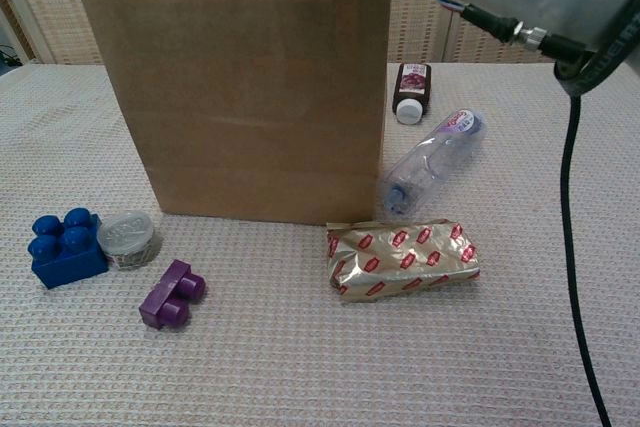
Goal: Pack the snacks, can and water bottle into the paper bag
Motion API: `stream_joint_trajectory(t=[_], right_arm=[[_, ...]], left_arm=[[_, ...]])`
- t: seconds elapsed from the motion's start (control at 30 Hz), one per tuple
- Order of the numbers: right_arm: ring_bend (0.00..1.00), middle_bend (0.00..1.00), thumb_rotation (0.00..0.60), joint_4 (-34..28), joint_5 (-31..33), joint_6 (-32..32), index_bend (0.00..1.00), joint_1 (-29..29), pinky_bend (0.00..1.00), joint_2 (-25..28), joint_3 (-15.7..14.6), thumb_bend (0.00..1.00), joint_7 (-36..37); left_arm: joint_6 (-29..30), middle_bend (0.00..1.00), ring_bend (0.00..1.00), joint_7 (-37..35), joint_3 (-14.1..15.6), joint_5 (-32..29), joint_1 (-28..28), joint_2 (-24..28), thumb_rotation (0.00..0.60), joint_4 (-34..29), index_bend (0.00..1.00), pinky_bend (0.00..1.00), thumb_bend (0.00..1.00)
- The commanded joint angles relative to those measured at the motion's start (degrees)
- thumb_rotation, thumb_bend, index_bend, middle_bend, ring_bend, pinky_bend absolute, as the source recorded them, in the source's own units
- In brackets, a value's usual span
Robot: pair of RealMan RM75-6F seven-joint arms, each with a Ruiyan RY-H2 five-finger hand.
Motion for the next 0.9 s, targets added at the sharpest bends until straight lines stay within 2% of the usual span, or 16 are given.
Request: stream_joint_trajectory(t=[0.03, 0.2, 0.33, 0.5, 0.6, 0.7, 0.9], right_arm=[[0.0, 0.03, 0.6, 0.28, -0.39, 0.3, 0.0, 0.01, 0.08, -0.44, -0.07, 0.07, 0.6], [0.0, 0.03, 0.6, 0.42, -1.97, 1.01, 0.0, -0.15, 0.08, -0.47, -0.21, 0.06, 1.85], [0.0, 0.03, 0.6, -1.28, -1.93, 3.47, 0.0, -1.09, 0.08, -0.1, 1.5, 0.06, 3.85], [0.0, 0.03, 0.6, -6.74, -0.19, 9.01, 0.0, -5.1, 0.1, 1.23, 5.17, 0.06, 12.81], [0.0, 0.03, 0.6, -10.37, 0.11, 11.65, 0.0, -9.09, 0.12, 3.72, 5.82, 0.06, 21.05], [0.0, 0.03, 0.6, -14.77, 0.18, 13.37, 0.0, -14.08, 0.14, 7.0, 4.77, 0.06, 30.22], [0.04, 0.1, 0.6, -24.54, -0.34, 14.05, 0.0, -25.14, 0.21, 14.46, -1.01, 0.06, 49.93]], left_arm=[[0.03, 0.0, 0.0, -0.09, 0.02, 0.03, 0.02, 0.0, 0.6, 0.04, 0.03, 0.0, 0.33], [0.05, 0.0, 0.0, -0.2, 0.03, 0.06, 0.02, 0.0, 0.6, 0.09, 0.03, 0.0, 0.33], [0.06, 0.0, 0.0, -0.14, 0.02, 0.01, 0.04, -0.01, 0.6, 0.08, 0.03, 0.0, 0.33], [0.23, 0.0, 0.0, -0.13, 0.03, -0.06, 0.19, -0.05, 0.6, 0.1, 0.03, 0.0, 0.33], [0.36, 0.0, 0.0, 0.07, 0.04, -0.11, 0.3, -0.09, 0.6, 0.06, 0.03, 0.0, 0.33], [0.48, 0.0, 0.0, 0.35, 0.04, -0.14, 0.4, -0.15, 0.6, -0.03, 0.03, 0.0, 0.33], [0.5, 0.0, 0.0, 1.74, -0.13, -0.51, 0.47, -0.34, 0.6, -0.32, 0.03, 0.0, 0.33]])
